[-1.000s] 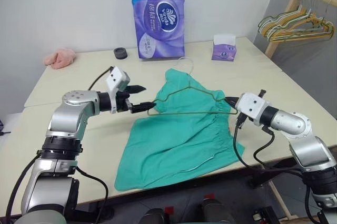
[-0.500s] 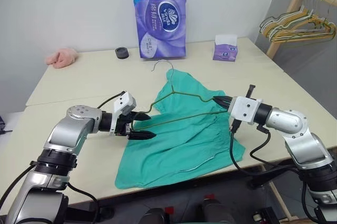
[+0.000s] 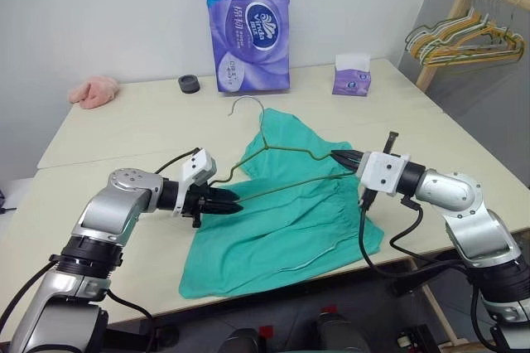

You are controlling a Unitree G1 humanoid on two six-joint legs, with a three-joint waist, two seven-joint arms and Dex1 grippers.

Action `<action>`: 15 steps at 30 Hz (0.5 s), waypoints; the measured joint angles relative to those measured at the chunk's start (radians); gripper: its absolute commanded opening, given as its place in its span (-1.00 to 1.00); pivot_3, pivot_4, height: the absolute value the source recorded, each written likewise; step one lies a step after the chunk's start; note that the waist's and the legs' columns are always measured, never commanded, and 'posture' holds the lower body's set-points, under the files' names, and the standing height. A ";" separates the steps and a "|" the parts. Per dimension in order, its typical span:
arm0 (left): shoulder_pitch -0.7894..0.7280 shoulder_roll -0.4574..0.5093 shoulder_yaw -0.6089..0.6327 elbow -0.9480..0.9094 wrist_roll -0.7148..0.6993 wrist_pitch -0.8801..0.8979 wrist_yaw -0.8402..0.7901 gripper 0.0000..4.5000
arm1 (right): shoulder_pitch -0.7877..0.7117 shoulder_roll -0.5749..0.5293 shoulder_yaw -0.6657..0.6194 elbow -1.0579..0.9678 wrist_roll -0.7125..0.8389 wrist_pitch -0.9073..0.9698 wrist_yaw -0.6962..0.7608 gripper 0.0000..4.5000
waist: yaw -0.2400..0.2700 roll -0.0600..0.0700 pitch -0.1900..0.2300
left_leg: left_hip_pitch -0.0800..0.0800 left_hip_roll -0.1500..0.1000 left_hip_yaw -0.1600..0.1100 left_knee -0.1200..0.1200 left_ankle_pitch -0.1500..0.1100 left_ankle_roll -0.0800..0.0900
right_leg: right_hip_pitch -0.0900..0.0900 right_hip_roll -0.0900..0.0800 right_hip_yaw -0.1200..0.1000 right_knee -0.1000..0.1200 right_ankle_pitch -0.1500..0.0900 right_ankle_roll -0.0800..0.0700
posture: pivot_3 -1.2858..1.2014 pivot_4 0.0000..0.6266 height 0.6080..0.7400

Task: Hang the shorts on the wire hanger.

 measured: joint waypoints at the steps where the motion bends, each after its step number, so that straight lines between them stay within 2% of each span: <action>1: 0.001 0.000 0.000 0.000 0.001 0.000 0.001 -0.88 | -0.001 0.000 -0.001 0.000 0.000 0.000 0.002 -1.00 | 0.000 0.000 0.000 | 0.000 0.000 0.000 0.000 0.000 0.000 | 0.000 0.000 0.000 0.000 0.000 0.000 | -0.11 -0.82 1.00; 2: 0.002 0.000 0.000 0.000 0.002 0.000 0.004 -0.98 | -0.003 0.000 -0.001 -0.001 0.000 0.003 0.006 -1.00 | 0.000 0.000 0.000 | 0.000 0.000 0.000 0.000 0.000 0.000 | 0.000 0.000 0.000 0.000 0.000 0.000 | -0.11 -0.82 1.00; 7: 0.015 -0.001 -0.003 -0.015 0.007 -0.002 0.001 -0.98 | -0.003 -0.011 0.004 -0.005 -0.009 0.024 0.037 -1.00 | 0.000 0.000 0.000 | 0.000 0.000 0.000 0.000 0.000 0.000 | 0.000 0.000 0.000 0.000 0.000 0.000 | -0.11 -0.83 1.00; 10: 0.016 -0.005 -0.006 -0.020 0.021 -0.014 0.017 -1.00 | 0.002 -0.041 0.004 -0.032 0.004 0.055 0.079 -0.70 | 0.000 0.000 0.000 | 0.000 0.000 0.000 0.000 0.000 0.000 | 0.000 0.000 0.000 0.000 0.000 0.000 | -0.11 -0.83 1.00; 15: 0.015 -0.025 -0.021 -0.029 0.053 -0.063 0.040 -1.00 | 0.036 -0.146 -0.009 -0.121 0.097 0.204 0.204 0.10 | 0.003 0.000 0.000 | -0.001 0.000 0.000 0.001 0.000 0.001 | 0.000 0.000 0.000 -0.001 0.000 0.000 | -0.11 -0.83 1.00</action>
